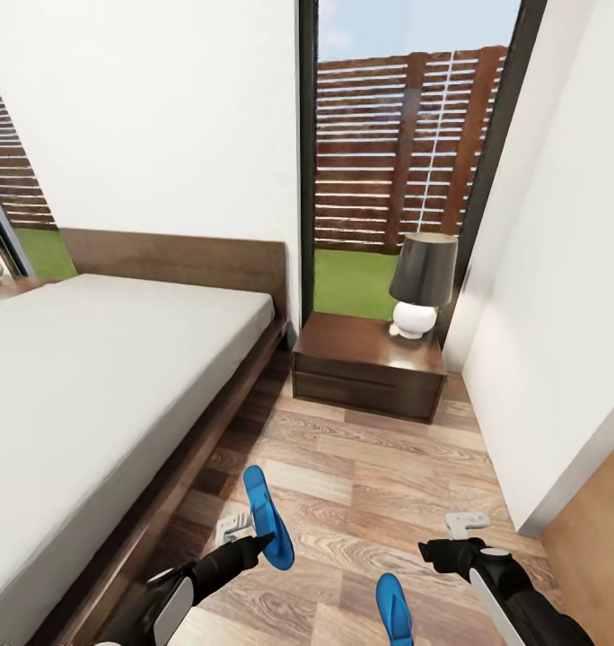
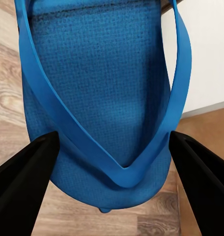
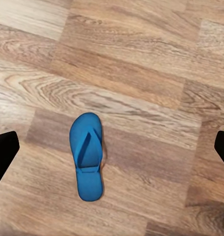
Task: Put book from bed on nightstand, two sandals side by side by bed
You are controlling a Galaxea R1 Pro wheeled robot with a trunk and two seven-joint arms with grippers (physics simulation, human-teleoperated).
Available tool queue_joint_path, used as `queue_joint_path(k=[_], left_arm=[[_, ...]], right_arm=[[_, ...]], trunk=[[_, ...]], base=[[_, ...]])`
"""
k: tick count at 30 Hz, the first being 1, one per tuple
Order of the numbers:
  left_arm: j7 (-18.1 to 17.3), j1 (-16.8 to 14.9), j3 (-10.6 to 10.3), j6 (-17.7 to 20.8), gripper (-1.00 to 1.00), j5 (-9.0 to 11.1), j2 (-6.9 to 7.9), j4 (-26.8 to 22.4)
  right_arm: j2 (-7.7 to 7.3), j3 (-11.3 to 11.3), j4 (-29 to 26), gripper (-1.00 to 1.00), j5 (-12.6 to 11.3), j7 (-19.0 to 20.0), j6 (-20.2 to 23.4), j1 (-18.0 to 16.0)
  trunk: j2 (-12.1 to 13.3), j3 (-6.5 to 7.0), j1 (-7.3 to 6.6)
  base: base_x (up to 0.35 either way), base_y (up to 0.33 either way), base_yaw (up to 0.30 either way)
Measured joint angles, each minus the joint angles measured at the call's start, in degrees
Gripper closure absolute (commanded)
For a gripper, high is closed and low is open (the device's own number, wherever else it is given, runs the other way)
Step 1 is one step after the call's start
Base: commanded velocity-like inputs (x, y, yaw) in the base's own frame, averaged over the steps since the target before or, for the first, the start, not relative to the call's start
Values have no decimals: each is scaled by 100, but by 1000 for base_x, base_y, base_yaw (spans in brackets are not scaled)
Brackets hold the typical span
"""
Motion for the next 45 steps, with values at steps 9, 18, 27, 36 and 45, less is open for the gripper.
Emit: queue_joint_path(k=[9,18,27,36,45], left_arm=[[-10,0,0,0,100,-9,0,-4],[-17,0,0,0,100,-5,0,-4],[-18,0,0,0,100,-5,0,-3],[-8,0,3,0,100,-4,0,-4],[4,0,0,0,100,-8,0,-3]], right_arm=[[-3,-10,7,-100,2,-13,0,0],[-2,-10,16,-100,-1,-13,-2,0],[1,-10,16,-100,-3,-10,-2,0],[5,-10,12,-100,-3,-5,-4,0],[14,-9,17,-100,-2,-5,-10,0]], trunk=[[-361,-162,198],[-722,-323,395],[-1083,-485,593],[-1444,-646,791],[-1805,-808,989]], base=[[0,0,0],[0,0,0],[0,0,0],[0,0,0],[0,0,0]])
